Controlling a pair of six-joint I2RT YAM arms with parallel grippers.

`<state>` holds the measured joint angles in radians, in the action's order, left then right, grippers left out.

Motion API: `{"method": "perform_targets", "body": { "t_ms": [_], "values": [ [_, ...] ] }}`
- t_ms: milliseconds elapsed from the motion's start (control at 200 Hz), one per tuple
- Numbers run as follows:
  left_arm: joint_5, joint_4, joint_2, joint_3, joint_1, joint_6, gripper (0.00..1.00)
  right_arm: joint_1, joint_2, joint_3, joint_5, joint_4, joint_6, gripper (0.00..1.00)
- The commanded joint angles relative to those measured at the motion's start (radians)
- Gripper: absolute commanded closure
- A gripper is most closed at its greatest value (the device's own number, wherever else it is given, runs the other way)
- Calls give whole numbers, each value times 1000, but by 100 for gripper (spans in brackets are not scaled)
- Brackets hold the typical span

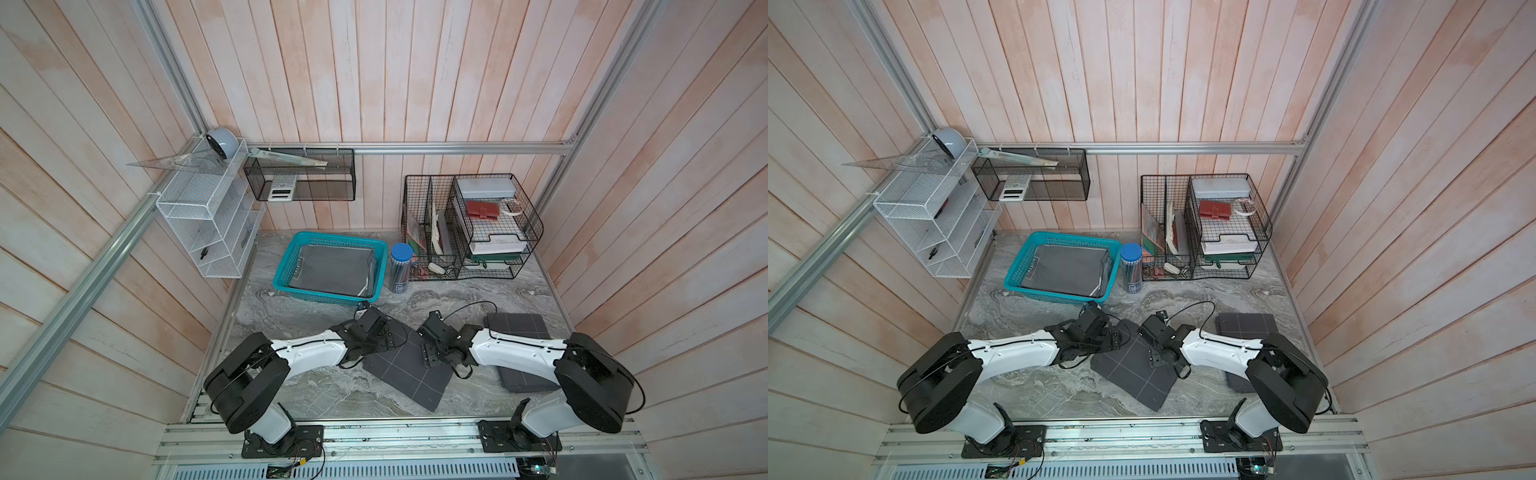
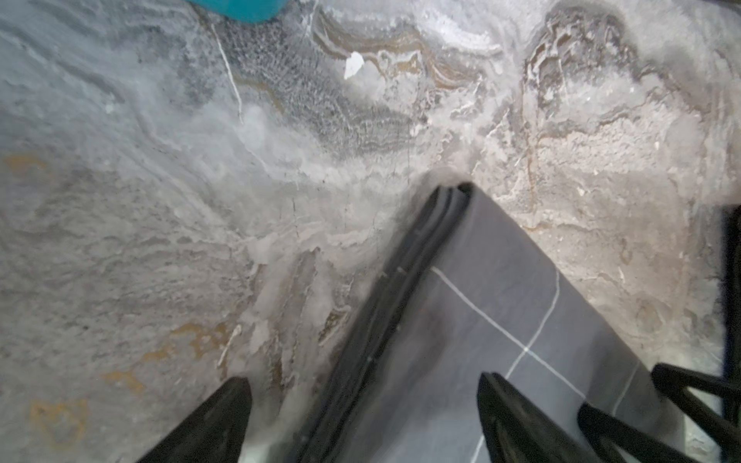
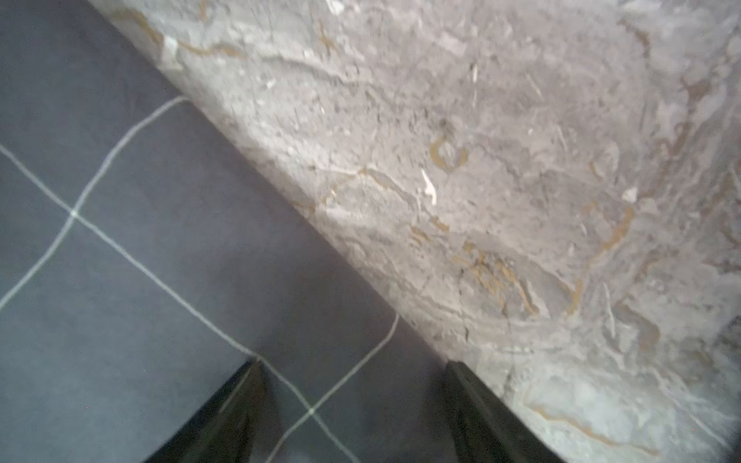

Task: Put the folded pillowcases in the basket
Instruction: Move the pillowcase to the center of the board.

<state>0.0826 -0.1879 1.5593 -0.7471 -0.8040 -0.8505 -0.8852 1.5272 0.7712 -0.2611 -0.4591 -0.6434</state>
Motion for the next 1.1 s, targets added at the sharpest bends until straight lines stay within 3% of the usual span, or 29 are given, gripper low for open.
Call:
{"method": "perform_targets", "body": {
  "t_ms": [0, 270, 425, 515, 675, 930, 1090],
  "values": [
    [-6, -36, -27, 28, -6, -19, 12, 14, 69, 51, -28, 20, 6, 23],
    [15, -15, -201, 220, -3, -111, 26, 17, 194, 216, 38, 48, 83, 23],
    [78, -93, -328, 257, 3, -121, 26, 17, 184, 259, 2, 19, 98, 22],
    [70, -126, -360, 265, 62, -99, 21, 23, 136, 243, -37, -4, 97, 22],
    [-3, -153, -327, 231, 224, -18, 19, 90, 3, 129, -13, -7, 26, 23],
    [-88, -64, -225, 161, 224, 21, 22, 144, -211, -76, 87, 27, -78, 25],
    [-118, 3, -163, 151, 183, 18, 22, 144, -278, -191, 232, 134, -150, 26]
  ]
}}
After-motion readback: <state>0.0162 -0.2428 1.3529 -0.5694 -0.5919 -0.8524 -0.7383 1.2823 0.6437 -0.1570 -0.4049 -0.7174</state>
